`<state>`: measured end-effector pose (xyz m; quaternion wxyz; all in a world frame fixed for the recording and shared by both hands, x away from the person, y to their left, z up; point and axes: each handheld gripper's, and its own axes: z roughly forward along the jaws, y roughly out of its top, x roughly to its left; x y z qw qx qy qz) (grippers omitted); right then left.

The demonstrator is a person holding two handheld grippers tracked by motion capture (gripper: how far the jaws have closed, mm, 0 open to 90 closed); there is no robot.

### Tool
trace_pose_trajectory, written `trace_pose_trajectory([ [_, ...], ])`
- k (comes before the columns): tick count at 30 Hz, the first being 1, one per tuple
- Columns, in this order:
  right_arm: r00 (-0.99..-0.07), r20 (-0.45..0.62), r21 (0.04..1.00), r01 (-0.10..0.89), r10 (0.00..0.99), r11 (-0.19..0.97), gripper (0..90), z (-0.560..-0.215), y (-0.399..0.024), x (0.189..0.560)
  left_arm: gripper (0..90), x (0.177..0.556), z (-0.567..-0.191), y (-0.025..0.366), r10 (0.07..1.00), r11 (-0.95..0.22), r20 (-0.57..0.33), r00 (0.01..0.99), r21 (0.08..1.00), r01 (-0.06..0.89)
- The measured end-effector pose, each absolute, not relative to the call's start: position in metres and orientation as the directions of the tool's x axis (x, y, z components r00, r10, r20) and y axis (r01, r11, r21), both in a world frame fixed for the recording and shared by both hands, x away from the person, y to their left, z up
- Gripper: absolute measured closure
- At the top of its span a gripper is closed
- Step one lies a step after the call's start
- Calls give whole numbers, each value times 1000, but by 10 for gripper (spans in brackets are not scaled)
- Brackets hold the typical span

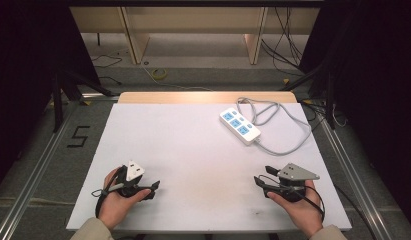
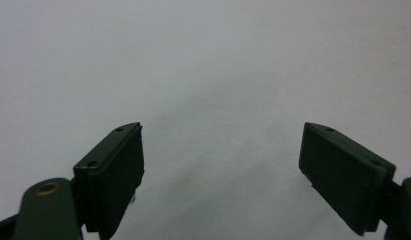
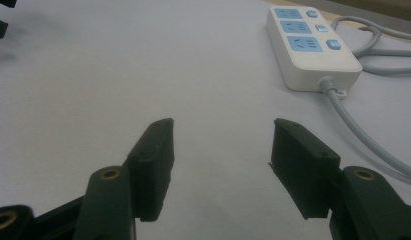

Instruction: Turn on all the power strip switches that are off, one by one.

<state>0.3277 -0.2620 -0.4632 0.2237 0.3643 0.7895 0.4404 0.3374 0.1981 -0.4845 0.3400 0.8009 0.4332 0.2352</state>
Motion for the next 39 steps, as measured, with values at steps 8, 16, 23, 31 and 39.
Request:
trace_pose_trajectory([
  [8,-627,-49,834,402,778,377,575,-461,-264,331,180,336,-485,197,851,-399,86,518,745,534],
  [16,-588,-131,808,403,798,430,879,-450,-263,344,176,337,-486,197,849,-403,87,522,744,532],
  [23,-567,-129,802,423,813,422,900,-445,-266,346,176,337,-487,196,849,-402,85,522,743,534],
  [31,-554,-119,800,438,824,411,900,-442,-268,352,176,337,-487,196,847,-410,89,525,738,536],
  [39,-552,-118,799,441,826,408,900,-435,-265,362,177,336,-487,196,848,-408,88,522,739,537],
])
